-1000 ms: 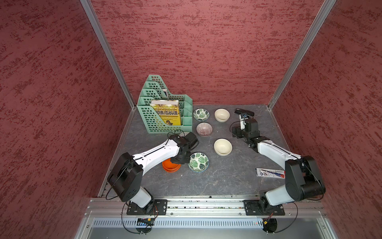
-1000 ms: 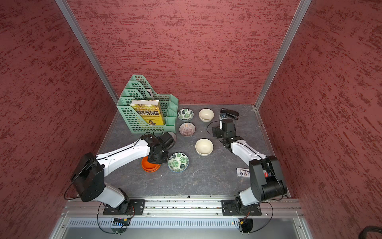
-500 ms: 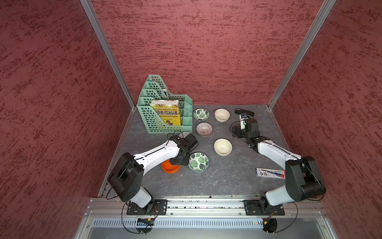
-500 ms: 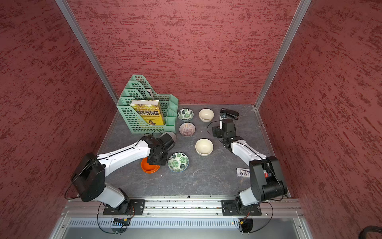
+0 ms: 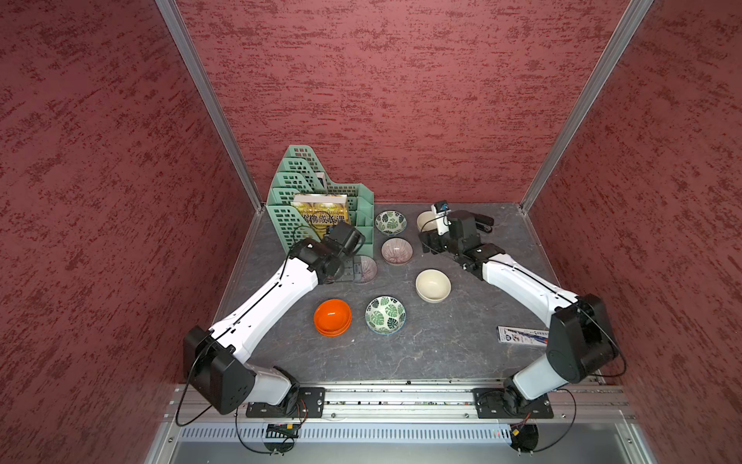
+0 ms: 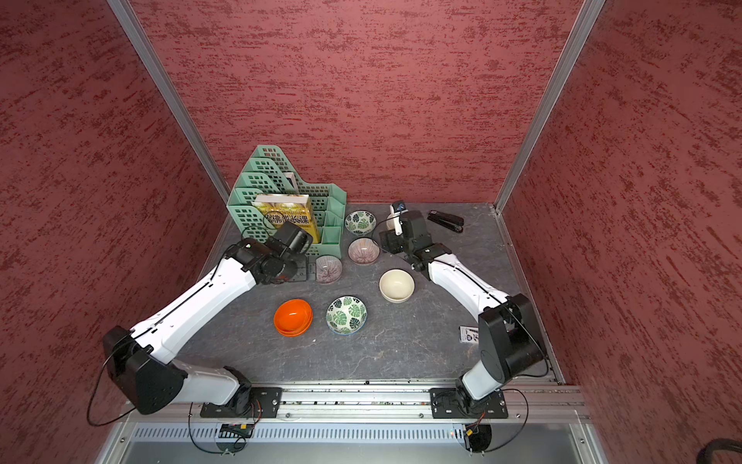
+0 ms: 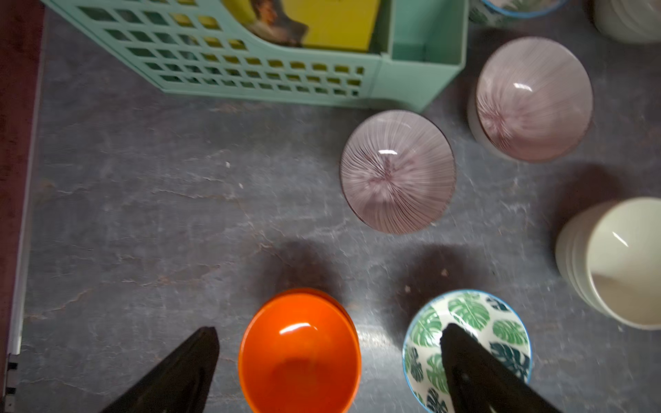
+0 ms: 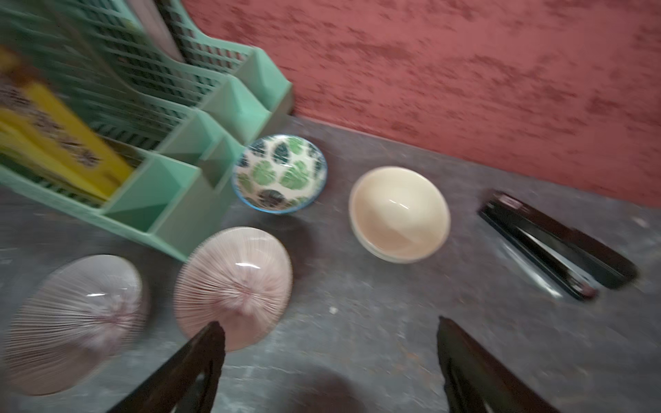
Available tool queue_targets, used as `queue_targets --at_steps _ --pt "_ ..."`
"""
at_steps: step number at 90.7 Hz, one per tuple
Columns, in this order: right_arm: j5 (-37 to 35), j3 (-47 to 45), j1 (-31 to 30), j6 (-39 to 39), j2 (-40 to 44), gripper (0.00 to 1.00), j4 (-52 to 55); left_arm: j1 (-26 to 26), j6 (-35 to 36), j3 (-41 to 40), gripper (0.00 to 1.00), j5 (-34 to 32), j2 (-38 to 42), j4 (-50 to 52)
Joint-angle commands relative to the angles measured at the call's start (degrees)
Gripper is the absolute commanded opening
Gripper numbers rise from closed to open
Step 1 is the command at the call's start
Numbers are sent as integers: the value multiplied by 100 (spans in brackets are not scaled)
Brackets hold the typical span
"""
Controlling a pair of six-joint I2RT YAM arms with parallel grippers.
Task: Stack the bowls
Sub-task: Place the bowl on the bowl, then pick up the bowl from the center of the board.
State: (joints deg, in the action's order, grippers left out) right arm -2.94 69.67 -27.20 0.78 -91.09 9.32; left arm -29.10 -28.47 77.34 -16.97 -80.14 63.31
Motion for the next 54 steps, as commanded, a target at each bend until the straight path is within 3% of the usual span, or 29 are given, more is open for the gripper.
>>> queue_targets --at_steps 1,18,33,54 --pt "376 453 -603 346 -296 93 787 586 522 81 100 -102 -38 -214" --pt "490 1009 -1403 816 -1058 88 1486 899 649 80 100 -770 -89 -703" --pt "440 1227 -1604 1170 -1524 84 1654 1207 599 -97 100 -494 -7 -1120" --pt "293 1646 -1672 1484 -2115 77 1618 1117 763 -327 100 -408 243 -1374"
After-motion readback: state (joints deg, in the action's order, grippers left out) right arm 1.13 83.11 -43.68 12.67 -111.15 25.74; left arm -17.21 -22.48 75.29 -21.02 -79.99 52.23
